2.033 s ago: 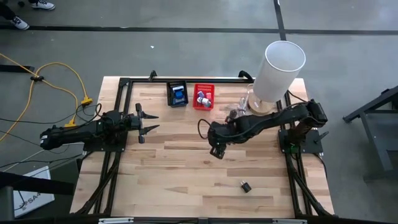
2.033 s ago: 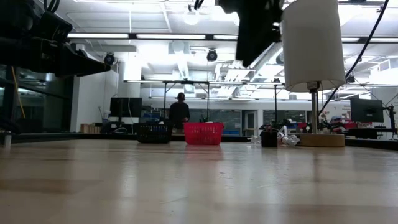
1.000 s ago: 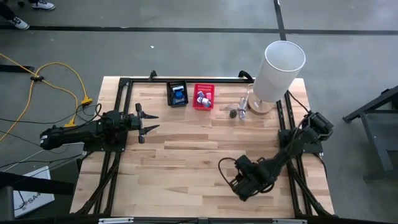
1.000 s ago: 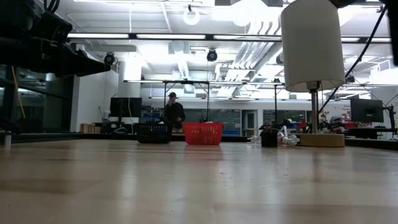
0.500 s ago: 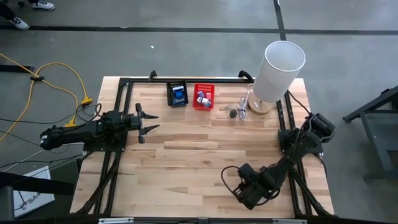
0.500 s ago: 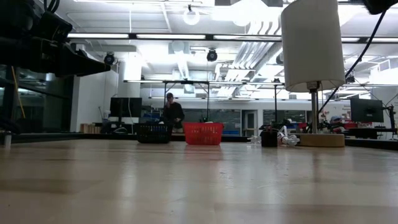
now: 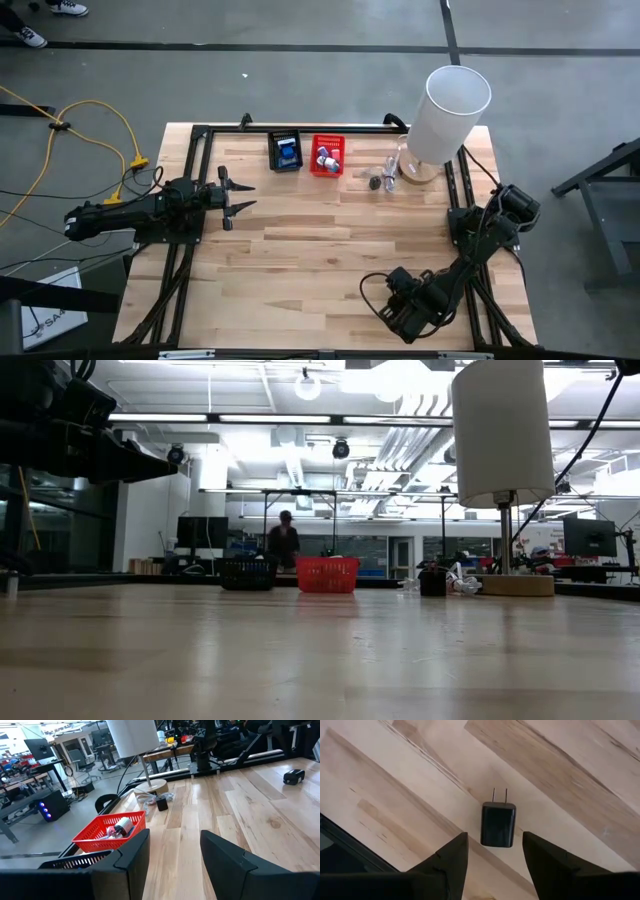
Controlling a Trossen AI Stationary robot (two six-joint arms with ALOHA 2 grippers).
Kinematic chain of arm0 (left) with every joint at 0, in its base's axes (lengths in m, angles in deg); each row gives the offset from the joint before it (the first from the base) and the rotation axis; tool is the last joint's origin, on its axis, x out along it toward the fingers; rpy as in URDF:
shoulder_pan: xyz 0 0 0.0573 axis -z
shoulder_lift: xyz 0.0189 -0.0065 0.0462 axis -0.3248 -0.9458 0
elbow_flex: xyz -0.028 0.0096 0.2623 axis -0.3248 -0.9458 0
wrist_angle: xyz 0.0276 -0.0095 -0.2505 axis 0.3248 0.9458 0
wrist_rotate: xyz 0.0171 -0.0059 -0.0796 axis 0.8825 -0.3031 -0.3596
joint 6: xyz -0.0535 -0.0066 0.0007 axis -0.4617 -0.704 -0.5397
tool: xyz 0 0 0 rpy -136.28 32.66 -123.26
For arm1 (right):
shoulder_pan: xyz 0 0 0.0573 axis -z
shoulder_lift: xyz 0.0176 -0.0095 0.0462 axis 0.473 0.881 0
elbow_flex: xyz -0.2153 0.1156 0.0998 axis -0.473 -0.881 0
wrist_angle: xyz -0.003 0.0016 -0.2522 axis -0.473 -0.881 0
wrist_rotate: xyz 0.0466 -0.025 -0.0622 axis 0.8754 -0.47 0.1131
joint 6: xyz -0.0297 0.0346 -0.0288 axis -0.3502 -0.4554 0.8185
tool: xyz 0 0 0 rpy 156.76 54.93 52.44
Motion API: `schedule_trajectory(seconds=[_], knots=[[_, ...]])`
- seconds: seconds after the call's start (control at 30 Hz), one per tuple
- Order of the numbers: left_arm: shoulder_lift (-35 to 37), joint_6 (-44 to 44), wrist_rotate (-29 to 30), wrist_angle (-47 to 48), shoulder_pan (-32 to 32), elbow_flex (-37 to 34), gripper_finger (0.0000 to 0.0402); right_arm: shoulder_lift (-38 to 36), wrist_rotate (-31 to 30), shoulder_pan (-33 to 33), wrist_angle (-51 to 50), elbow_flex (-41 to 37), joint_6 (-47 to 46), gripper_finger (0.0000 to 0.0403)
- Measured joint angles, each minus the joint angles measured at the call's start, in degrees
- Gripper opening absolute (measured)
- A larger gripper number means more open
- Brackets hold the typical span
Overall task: Pick & Place Office items
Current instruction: Put the bottom black charger adapter into the red basket
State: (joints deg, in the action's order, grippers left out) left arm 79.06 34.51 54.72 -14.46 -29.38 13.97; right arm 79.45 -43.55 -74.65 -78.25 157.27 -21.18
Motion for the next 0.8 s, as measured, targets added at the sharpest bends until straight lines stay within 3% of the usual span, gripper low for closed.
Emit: schedule_trajectory(seconds=[0.43, 0.8], knots=[[0.0, 0.0, 0.0, 0.0, 0.0, 0.0, 0.0167, 0.0, 0.1, -0.3, 0.0, 0.0, -0.2, 0.0180], [0.0, 0.0, 0.0, 0.0, 0.0, 0.0, 0.0167, 3.8, 2.1, -4.6, 2.7, 0.0, -8.5, 0.0205]])
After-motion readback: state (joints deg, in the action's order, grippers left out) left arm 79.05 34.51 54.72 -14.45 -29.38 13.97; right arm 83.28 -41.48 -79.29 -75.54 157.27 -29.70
